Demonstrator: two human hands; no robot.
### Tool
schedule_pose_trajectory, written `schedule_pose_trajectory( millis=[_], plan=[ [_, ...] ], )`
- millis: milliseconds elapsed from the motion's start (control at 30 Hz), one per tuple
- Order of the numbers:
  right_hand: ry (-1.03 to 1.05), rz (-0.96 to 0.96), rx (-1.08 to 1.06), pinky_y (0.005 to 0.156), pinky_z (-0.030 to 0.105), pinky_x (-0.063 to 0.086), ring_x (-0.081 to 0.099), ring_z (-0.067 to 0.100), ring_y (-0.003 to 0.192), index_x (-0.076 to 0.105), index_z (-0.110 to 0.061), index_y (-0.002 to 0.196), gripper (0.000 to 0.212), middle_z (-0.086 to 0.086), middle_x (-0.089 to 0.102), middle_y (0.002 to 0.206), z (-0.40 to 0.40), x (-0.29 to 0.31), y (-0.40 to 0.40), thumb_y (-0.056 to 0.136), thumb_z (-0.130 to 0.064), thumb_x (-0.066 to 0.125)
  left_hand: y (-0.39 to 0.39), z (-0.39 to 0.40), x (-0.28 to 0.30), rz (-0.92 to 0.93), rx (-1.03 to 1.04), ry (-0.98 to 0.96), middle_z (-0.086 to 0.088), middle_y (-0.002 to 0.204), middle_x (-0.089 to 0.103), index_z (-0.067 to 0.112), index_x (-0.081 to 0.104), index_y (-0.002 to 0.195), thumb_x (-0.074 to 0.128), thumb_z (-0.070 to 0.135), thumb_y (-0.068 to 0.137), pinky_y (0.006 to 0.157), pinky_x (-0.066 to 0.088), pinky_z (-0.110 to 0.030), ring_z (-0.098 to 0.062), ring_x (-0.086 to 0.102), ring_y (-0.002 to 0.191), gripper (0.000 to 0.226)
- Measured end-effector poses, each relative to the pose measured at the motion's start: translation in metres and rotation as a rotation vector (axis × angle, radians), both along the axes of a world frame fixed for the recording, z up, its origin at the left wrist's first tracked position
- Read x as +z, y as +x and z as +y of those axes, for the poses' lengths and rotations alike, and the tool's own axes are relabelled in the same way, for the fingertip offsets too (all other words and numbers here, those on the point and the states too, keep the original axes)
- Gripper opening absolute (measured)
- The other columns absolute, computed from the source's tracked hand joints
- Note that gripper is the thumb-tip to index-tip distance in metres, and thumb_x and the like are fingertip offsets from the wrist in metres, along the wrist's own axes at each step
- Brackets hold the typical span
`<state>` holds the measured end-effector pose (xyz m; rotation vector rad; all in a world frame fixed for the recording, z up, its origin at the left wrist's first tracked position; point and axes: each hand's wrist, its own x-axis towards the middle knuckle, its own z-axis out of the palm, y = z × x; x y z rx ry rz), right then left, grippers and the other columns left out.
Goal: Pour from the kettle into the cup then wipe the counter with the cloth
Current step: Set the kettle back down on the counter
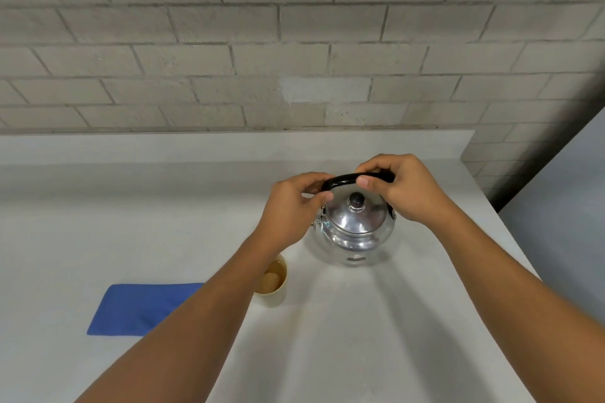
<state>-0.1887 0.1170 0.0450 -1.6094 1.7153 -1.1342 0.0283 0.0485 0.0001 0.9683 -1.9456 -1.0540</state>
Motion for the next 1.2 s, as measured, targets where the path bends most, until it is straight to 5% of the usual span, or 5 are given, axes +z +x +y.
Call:
schedule_pose_trajectory(
  millis=[233, 533, 733, 967, 1200],
  plan=[
    [0.067, 0.010, -0.027, 0.063, 0.012, 0.047, 0.068, 0.002, 0.073, 0.079, -0.031, 0.090, 0.006, -0.011, 0.076, 0.082, -0.018, -0.026, -0.008, 0.086, -0.025, 0.077, -0.006, -0.022, -0.015, -0.130, -0.024, -0.004, 0.010, 0.102, 0.079, 0.022, 0.078, 0.118, 0.079, 0.011, 0.092, 0.093, 0.055, -0.017, 0.016, 0.068, 0.091, 0.029],
    [0.106, 0.028, -0.043, 0.072, 0.020, 0.052, 0.069, 0.004, 0.078, 0.080, -0.027, 0.092, 0.008, -0.009, 0.077, 0.083, -0.036, -0.036, -0.012, 0.087, -0.021, 0.076, -0.014, -0.039, -0.020, -0.181, -0.017, 0.038, 0.001, 0.103, 0.081, 0.017, 0.078, 0.117, 0.078, 0.008, 0.092, 0.098, 0.060, -0.039, -0.015, 0.075, 0.102, 0.027],
    [0.127, 0.060, -0.046, 0.080, 0.025, 0.055, 0.070, 0.009, 0.087, 0.079, -0.023, 0.096, 0.009, -0.007, 0.077, 0.089, -0.041, -0.037, -0.013, 0.088, -0.020, 0.075, -0.020, -0.039, -0.025, -0.187, 0.016, -0.013, 0.009, 0.096, 0.075, 0.018, 0.078, 0.118, 0.076, 0.008, 0.093, 0.091, 0.059, -0.025, 0.013, 0.066, 0.087, 0.027],
    [0.150, 0.159, -0.058, 0.079, 0.026, 0.056, 0.069, 0.004, 0.083, 0.078, -0.032, 0.091, 0.008, -0.013, 0.076, 0.085, -0.043, -0.032, -0.014, 0.086, -0.026, 0.076, -0.016, -0.040, -0.027, -0.205, -0.013, -0.018, 0.001, 0.115, 0.079, 0.017, 0.074, 0.127, 0.075, 0.010, 0.095, 0.085, 0.047, 0.001, -0.003, 0.069, 0.099, 0.033],
    [-0.063, 0.367, -0.070, 0.085, 0.025, 0.048, 0.061, 0.011, 0.094, 0.077, -0.018, 0.104, 0.020, -0.003, 0.068, 0.102, -0.032, -0.008, 0.016, 0.084, -0.017, 0.078, 0.027, -0.037, -0.011, -0.145, -0.048, 0.026, 0.015, 0.111, 0.075, 0.023, 0.070, 0.131, 0.082, 0.013, 0.089, 0.095, 0.053, -0.011, -0.004, 0.071, 0.103, 0.045]
  ],
)
